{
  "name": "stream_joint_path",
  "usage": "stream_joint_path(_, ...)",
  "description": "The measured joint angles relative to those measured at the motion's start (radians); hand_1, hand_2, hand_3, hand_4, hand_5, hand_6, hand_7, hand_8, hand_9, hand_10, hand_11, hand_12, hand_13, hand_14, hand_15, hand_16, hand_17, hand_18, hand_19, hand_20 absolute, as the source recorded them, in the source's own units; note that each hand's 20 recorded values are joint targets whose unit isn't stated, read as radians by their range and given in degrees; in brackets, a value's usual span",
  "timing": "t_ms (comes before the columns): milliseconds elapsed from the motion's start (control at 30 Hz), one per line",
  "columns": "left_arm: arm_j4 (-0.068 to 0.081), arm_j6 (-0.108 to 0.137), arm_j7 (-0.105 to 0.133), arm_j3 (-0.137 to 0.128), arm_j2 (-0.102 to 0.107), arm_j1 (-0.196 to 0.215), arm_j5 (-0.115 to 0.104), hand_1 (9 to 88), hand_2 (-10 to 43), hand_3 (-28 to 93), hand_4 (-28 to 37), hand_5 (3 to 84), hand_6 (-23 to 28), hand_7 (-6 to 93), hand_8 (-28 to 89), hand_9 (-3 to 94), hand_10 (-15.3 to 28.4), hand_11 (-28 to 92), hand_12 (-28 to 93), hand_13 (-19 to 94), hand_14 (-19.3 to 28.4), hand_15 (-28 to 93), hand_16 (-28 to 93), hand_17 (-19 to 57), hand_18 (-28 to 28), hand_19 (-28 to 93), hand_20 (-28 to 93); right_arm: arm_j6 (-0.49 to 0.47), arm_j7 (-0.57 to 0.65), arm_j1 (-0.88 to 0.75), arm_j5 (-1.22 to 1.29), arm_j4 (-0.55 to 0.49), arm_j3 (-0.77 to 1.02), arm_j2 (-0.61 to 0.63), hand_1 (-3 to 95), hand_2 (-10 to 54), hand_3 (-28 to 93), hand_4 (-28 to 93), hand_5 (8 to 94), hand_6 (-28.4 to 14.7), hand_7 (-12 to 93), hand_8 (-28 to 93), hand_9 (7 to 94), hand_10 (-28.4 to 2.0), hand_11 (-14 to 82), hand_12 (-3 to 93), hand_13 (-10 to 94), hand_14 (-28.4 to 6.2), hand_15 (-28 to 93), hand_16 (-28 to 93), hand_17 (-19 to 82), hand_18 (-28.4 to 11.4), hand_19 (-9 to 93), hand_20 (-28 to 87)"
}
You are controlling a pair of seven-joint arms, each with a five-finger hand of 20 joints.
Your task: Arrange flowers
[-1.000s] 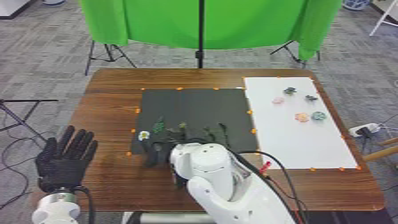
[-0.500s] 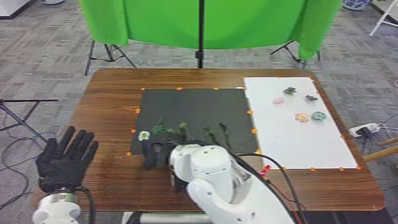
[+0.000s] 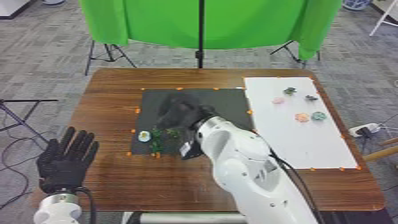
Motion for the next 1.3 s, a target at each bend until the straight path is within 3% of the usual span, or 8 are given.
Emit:
stream_joint_path(133,-0.002,-0.005,0.004,0.000,-0.007,0.006,0.004,26.4,14.8,80,-28.3,43.0,8.7,11.3,-10,43.0,16.7,25,12,33,16.9,41,-7,-6.0,14.3,36,13,0.207,0.067,-0.001,-0.027,0.024,0.114,0.092,36.7,-9.5,82,-27,49.6,-7.6,11,-11,44.1,-21.6,14.8,15.6,43,-18.4,72,18,25,-26.0,85,46)
stream_joint_path(300,-0.008,-0.007,0.010,0.000,-0.013,0.022,0.005,26.4,14.8,80,-28.3,42.9,8.7,11.3,-10,43.0,16.7,25,12,33,16.9,41,-6,-6.0,14.3,36,13,0.304,0.200,-0.061,-0.107,0.042,0.306,0.253,37.7,-9.5,83,-28,47.5,-6.8,12,-12,40.2,-20.3,12.0,14.2,35,-18.7,53,11,22,-25.4,82,44)
stream_joint_path(600,-0.008,-0.005,0.020,-0.009,-0.016,0.030,0.005,26.9,13.7,80,-28.3,42.9,8.8,11.4,-10,42.9,16.6,25,12,33,16.9,41,-6,-6.0,14.3,36,13,0.168,0.179,-0.217,-0.113,0.057,0.540,0.483,46.9,-9.5,88,-28,45.8,-4.1,14,-13,38.3,-16.6,10.9,13.6,36,-15.3,43,13,22,-24.1,80,43)
stream_joint_path(800,-0.008,-0.005,0.022,-0.007,-0.018,0.028,0.009,26.9,13.7,80,-28.3,42.9,8.8,11.5,-10,42.9,16.7,25,12,33,16.9,41,-6,-6.0,14.3,36,13,0.111,0.108,-0.221,-0.114,0.091,0.491,0.483,48.8,-9.5,87,-28,45.9,-2.8,14,-13,40.6,-13.2,11.5,13.6,43,-13.3,48,16,24,-24.0,83,43)
stream_joint_path(1067,-0.008,-0.004,0.018,0.003,-0.022,0.023,0.015,26.9,13.8,80,-28.3,43.0,8.9,11.6,-10,43.0,16.7,25,12,33,16.8,41,-6,-5.9,14.3,36,13,0.070,0.108,-0.196,-0.162,0.152,0.425,0.442,51.9,-9.5,87,-28,49.7,-2.5,15,-14,45.0,-14.1,12.8,13.9,48,-12.2,49,14,28,-23.9,85,43)
stream_joint_path(1133,-0.007,0.006,0.010,0.008,-0.023,0.020,0.036,27.0,13.9,80,-28.3,43.1,9.1,11.7,-10,43.0,16.7,25,12,32,16.9,41,-7,-5.9,14.3,36,13,0.067,0.136,-0.188,-0.172,0.175,0.416,0.437,52.5,-9.5,86,-28,53.6,-2.2,17,-14,49.5,-15.0,18.0,15.6,51,-11.6,49,15,30,-23.1,85,42)
stream_joint_path(1233,-0.006,0.048,-0.007,0.019,-0.026,0.016,0.122,27.0,14.0,80,-28.3,43.3,9.2,11.6,-11,42.9,16.8,25,12,32,16.9,41,-7,-5.9,14.3,36,13,0.086,0.174,-0.187,-0.184,0.200,0.410,0.435,61.6,-9.5,70,-28,63.1,-0.7,30,-16,60.9,-13.9,28.7,20.5,63,-6.7,38,32,35,-20.3,85,39)
stream_joint_path(1300,-0.006,0.070,-0.014,0.024,-0.029,0.013,0.166,26.7,14.2,80,-28.3,42.8,9.1,11.3,-11,42.4,16.9,25,12,32,16.9,41,-7,-6.0,14.2,36,13,0.136,0.178,-0.189,-0.193,0.216,0.406,0.434,64.0,-9.5,66,-28,64.8,-0.8,38,-9,67.8,-12.2,23.5,31.1,68,-5.7,36,36,37,-19.6,84,38)
